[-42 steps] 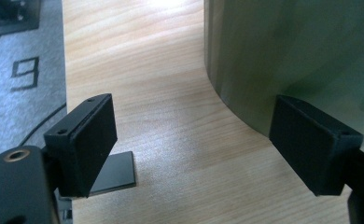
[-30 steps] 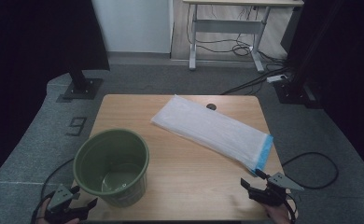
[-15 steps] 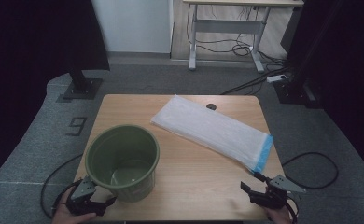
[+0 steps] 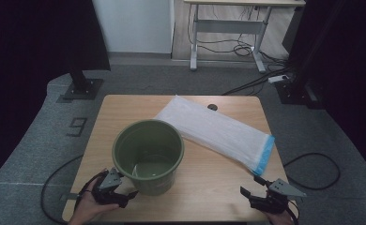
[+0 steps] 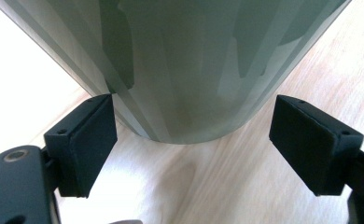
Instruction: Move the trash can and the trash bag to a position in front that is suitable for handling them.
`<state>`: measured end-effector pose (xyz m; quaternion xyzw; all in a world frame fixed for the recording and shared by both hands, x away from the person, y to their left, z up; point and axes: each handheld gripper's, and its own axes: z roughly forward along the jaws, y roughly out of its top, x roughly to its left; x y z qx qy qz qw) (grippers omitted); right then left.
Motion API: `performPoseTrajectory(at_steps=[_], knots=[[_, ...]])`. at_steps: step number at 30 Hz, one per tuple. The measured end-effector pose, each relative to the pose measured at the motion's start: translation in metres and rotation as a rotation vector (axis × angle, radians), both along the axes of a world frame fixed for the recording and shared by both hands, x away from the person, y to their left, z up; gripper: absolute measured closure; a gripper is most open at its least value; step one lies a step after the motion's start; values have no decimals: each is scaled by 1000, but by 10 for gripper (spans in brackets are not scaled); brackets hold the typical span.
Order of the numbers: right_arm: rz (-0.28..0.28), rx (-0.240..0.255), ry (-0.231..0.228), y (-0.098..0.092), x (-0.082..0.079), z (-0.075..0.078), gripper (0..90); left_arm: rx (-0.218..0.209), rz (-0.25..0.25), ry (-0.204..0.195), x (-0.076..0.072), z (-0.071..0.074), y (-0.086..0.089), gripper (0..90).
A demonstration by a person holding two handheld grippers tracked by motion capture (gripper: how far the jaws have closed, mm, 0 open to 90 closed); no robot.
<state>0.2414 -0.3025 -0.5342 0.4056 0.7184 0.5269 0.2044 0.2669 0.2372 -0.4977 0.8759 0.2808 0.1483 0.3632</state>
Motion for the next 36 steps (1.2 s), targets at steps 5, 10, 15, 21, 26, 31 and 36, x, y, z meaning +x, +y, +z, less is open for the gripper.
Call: performPoseTrajectory(at_steps=[5,10,15,21,26,31,36], knots=[[-4,-5,3,1,0,-1,199,12,13,-22,11,-2,-19,149],[-11,-16,9,3,-1,-2,198,19,18,-40,22,-4,-37,147],[-18,-25,19,4,-1,-4,198,44,-3,-60,29,-4,-55,150],[-20,-32,25,6,-2,-5,197,21,-19,-66,31,-5,-67,156],[-19,-41,30,8,-2,-6,194,21,-20,-78,33,-6,-74,159],[-23,-56,28,10,-3,-5,193,38,17,-105,28,-6,-64,158],[-40,-54,20,10,-4,-4,193,12,110,-119,24,-3,-40,155]])
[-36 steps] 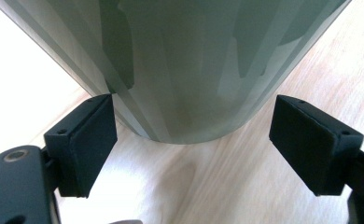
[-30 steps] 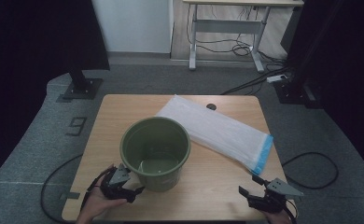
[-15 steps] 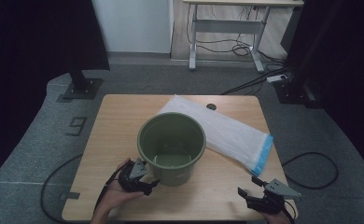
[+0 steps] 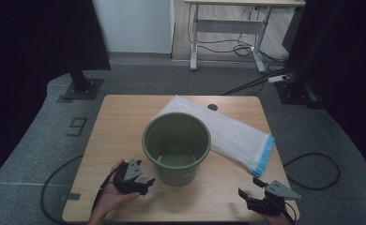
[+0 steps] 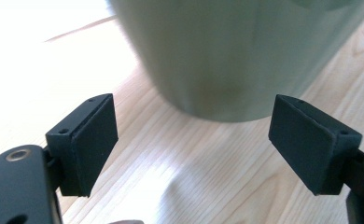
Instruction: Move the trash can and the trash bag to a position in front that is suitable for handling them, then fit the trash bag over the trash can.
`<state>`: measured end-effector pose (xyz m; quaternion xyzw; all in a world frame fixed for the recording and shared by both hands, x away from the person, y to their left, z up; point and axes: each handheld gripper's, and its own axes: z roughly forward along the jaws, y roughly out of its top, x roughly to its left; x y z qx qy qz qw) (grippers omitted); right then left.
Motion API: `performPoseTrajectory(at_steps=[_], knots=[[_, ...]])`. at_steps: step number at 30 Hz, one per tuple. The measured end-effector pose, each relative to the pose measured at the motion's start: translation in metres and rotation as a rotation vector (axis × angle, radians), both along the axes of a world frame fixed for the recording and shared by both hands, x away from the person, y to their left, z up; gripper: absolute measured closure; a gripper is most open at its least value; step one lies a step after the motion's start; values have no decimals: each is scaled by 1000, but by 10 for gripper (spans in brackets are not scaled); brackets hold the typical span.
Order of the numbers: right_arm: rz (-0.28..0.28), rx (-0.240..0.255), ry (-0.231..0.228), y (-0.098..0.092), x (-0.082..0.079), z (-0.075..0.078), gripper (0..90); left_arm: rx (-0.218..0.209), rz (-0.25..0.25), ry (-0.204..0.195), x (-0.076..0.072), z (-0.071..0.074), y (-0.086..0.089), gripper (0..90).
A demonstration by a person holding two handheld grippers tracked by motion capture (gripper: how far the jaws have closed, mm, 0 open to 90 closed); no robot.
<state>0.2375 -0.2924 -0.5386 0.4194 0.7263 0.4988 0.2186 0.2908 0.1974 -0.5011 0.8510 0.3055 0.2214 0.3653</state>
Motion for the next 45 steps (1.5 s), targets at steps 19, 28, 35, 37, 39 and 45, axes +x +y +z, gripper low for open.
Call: performPoseTrajectory(at_steps=[19,28,35,37,39,45], knots=[[-153,-111,46,53,102,8,233,52,72,70,7,-26,17,146],[-99,-149,77,88,151,7,319,50,89,98,8,-31,21,146],[-93,-184,134,92,163,-6,437,64,104,120,5,-39,23,148],[-98,-172,153,88,165,-9,466,64,109,120,4,-38,24,148],[-109,-171,165,86,166,-12,487,54,116,119,4,-38,26,148],[-123,-170,190,82,169,-14,586,45,136,122,4,-37,30,149]])
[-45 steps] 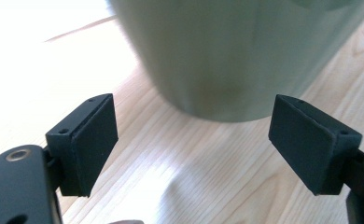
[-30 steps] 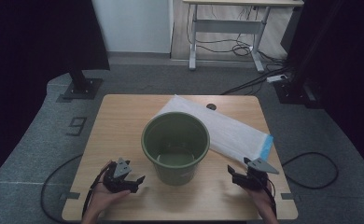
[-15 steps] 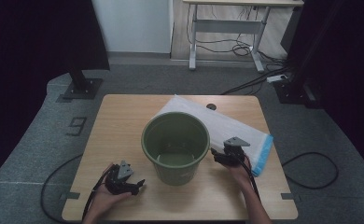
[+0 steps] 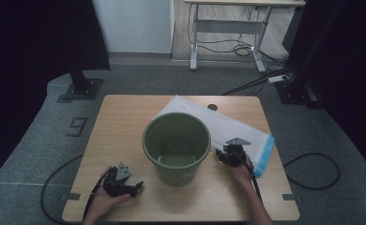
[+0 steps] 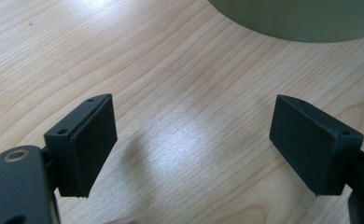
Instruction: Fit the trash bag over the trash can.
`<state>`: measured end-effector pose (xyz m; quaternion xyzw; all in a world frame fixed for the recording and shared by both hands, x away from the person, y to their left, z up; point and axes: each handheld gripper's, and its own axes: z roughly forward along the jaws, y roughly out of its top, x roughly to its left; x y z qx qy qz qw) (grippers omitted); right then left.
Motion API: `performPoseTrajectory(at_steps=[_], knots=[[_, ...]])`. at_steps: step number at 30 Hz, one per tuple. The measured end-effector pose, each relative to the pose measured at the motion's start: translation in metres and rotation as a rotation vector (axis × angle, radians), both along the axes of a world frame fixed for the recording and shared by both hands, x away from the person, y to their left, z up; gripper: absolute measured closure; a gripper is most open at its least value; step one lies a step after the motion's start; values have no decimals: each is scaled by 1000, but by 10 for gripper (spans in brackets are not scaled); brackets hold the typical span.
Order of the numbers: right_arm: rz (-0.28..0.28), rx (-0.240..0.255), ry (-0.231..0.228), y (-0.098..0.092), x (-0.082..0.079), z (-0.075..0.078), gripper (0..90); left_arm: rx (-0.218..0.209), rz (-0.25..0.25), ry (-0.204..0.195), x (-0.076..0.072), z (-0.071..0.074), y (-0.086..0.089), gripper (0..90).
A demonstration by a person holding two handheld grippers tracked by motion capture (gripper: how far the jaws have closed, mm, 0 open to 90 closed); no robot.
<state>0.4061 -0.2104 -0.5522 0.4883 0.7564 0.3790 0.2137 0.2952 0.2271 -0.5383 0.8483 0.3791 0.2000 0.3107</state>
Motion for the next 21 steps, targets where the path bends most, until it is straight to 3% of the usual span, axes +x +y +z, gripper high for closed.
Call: performPoseTrajectory(at_steps=[6,10,13,17,18,21], knots=[[-12,-47,-13,-2,-7,0,836,-7,14,-4,-1,0,3,149],[11,-117,-44,0,-26,0,881,-9,27,-6,-2,-2,3,158],[17,-105,-29,-8,-39,1,884,0,31,-13,-3,-3,4,158],[1,-33,-7,-23,-53,3,885,-22,40,-22,-4,0,6,161],[-16,-20,-7,-34,-63,5,886,-31,43,-25,-4,1,7,166],[-24,1,-1,-44,-73,5,886,-38,50,-34,-3,3,8,168]])
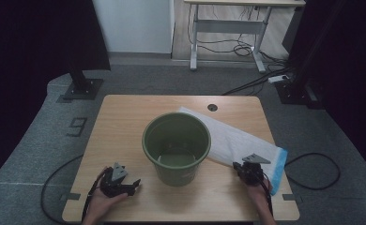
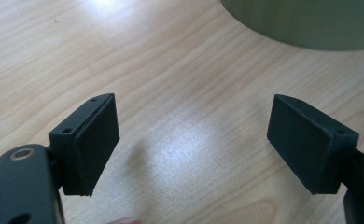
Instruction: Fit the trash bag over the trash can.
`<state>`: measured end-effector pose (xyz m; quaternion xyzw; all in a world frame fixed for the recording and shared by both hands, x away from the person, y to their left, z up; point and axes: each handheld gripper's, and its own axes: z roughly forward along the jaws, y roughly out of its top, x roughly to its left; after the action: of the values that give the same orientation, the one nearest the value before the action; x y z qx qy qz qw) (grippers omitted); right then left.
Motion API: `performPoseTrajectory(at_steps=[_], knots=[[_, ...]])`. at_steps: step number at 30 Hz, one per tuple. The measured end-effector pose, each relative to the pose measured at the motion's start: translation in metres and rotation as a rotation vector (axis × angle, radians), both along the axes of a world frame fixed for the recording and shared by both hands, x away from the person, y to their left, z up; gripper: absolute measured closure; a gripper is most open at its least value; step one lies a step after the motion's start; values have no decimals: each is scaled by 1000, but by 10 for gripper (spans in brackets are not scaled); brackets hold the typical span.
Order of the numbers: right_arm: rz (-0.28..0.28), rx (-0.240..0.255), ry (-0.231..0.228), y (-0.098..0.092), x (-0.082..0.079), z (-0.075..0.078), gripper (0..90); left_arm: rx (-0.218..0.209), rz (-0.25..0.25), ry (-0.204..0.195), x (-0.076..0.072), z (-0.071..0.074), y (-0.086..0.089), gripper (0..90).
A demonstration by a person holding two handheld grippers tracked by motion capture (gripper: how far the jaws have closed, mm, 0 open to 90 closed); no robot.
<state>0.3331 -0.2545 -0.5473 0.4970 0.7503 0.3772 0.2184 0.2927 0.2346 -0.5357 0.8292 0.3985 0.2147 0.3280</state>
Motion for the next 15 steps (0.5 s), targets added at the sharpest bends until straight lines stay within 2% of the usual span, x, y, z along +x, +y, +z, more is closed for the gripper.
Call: performPoseTrajectory(at_steps=[1,3,7,10,15], knots=[[-4,5,3,-3,-4,0,886,-2,1,-7,1,2,0,168],[-15,11,-4,-16,-22,4,887,-7,-1,-15,2,3,0,171],[-20,16,-9,-26,-33,5,886,-16,3,-23,6,4,2,175],[-17,17,0,-25,-33,4,886,-16,15,-24,8,4,4,175],[9,-19,11,-11,-33,3,854,-17,30,-41,5,5,7,175]])
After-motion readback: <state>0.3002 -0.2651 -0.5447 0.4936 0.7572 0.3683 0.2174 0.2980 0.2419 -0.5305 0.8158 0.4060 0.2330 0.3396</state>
